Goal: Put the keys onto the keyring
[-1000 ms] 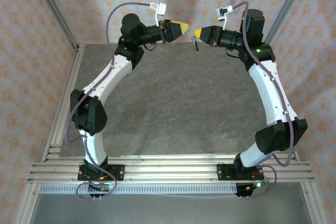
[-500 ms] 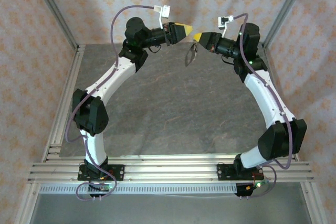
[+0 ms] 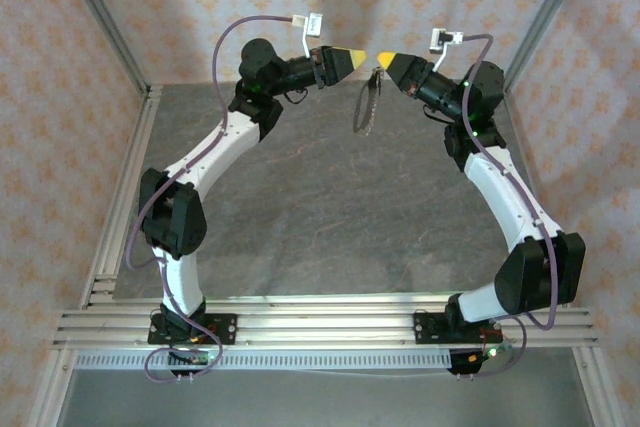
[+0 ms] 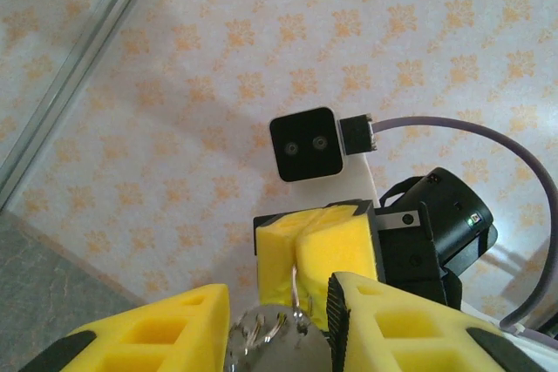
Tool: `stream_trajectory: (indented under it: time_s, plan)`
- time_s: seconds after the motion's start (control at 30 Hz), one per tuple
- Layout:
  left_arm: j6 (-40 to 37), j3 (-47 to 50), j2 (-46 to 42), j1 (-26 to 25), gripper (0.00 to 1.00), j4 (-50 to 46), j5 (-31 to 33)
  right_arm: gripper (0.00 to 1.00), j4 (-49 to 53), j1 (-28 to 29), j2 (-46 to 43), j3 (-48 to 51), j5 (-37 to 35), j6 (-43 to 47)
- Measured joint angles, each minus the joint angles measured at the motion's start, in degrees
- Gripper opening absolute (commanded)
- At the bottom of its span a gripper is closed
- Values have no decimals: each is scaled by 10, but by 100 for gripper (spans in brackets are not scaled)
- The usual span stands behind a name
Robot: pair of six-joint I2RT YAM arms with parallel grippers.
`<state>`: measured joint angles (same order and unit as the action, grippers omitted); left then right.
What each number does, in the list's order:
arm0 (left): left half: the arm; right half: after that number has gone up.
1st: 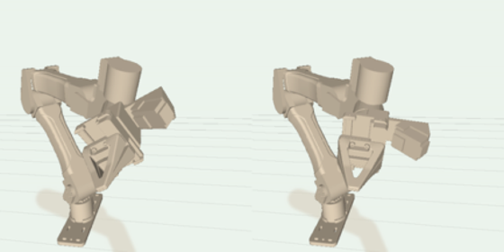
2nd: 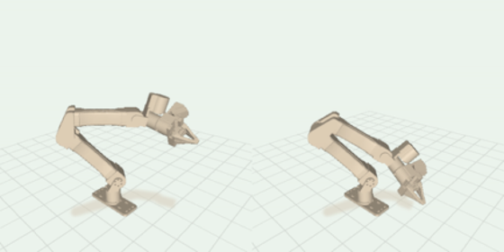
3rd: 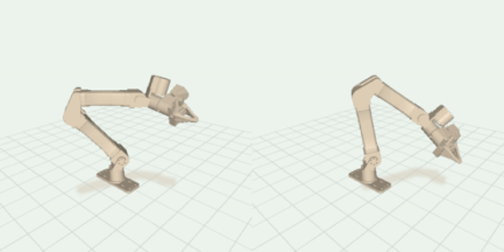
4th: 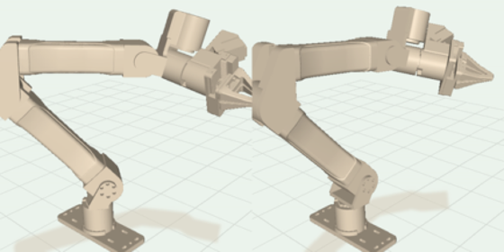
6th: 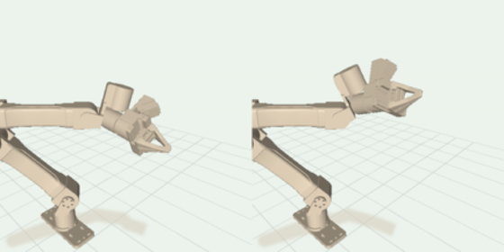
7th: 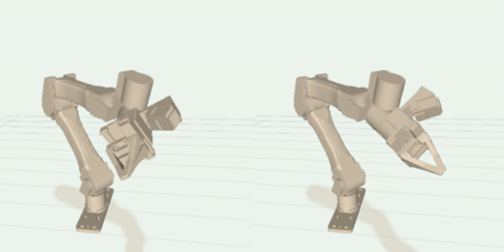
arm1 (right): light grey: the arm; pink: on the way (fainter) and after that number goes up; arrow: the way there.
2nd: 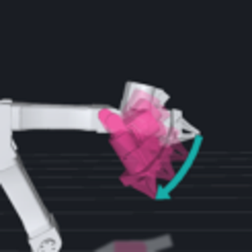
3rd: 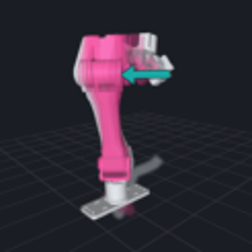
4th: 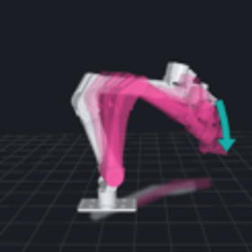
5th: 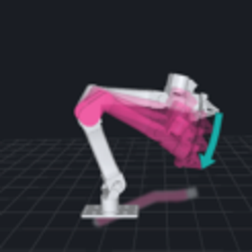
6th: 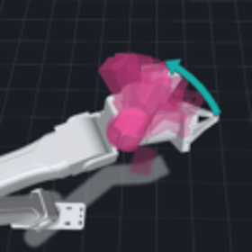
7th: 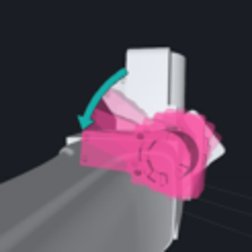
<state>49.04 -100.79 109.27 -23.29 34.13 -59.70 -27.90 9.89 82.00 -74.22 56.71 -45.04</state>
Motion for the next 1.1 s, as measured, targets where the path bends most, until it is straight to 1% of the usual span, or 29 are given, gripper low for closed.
stream_trajectory:
  time_s: [0.4,0.57,0.73,0.8,0.93,1.07,1.1]
  plan:
    - [1,-13,11,-19,35,1,-10,0,-21,0,0,4,-4,-18]
    - [4,-25,24,-26,32,1,-12,0,-22,0,0,6,-4,-19]
    - [4,-27,27,-26,25,1,-13,0,-22,-2,0,8,-3,-19]
    - [5,-27,27,-26,24,1,-13,0,-22,-2,0,8,-3,-19]
    - [6,-27,28,-26,17,1,-13,0,-21,-2,0,9,-3,-19]
    - [5,-31,29,-26,2,0,-14,0,-21,-2,0,9,-3,-18]
    - [6,-33,30,-26,0,0,-15,0,-21,-3,0,9,-3,-16]
